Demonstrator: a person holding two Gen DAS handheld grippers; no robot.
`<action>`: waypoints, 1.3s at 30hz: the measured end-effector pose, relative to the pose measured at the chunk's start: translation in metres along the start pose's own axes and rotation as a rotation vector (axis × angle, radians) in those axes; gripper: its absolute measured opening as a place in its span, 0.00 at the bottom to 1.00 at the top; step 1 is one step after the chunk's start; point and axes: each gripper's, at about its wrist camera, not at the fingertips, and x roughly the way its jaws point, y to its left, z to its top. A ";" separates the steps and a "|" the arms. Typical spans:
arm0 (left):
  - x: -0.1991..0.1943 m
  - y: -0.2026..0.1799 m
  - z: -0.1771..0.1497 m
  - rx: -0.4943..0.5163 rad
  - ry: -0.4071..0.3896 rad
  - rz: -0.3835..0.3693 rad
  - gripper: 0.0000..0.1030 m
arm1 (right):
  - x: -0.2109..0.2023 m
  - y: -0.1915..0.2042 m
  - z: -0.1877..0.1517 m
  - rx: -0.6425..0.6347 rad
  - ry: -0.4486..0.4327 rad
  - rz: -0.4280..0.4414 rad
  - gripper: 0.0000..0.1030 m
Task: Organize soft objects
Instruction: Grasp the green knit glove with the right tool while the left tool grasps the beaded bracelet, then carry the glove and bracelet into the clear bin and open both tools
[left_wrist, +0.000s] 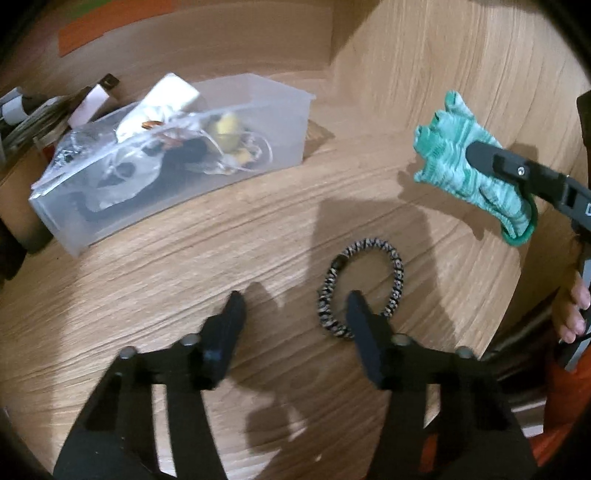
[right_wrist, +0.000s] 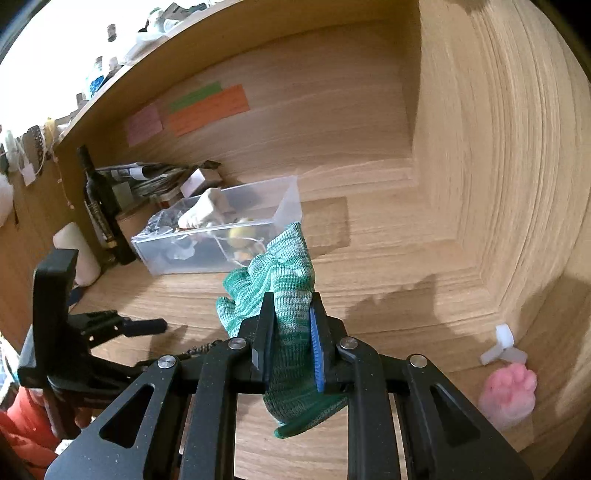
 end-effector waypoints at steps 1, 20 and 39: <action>0.000 -0.001 0.000 0.001 -0.006 0.007 0.43 | 0.001 0.000 0.000 0.001 0.001 0.004 0.15; -0.051 0.047 0.026 -0.045 -0.182 0.095 0.08 | 0.011 0.024 0.027 -0.066 -0.058 0.059 0.15; -0.065 0.151 0.092 -0.249 -0.318 0.219 0.08 | 0.076 0.059 0.096 -0.135 -0.071 0.097 0.15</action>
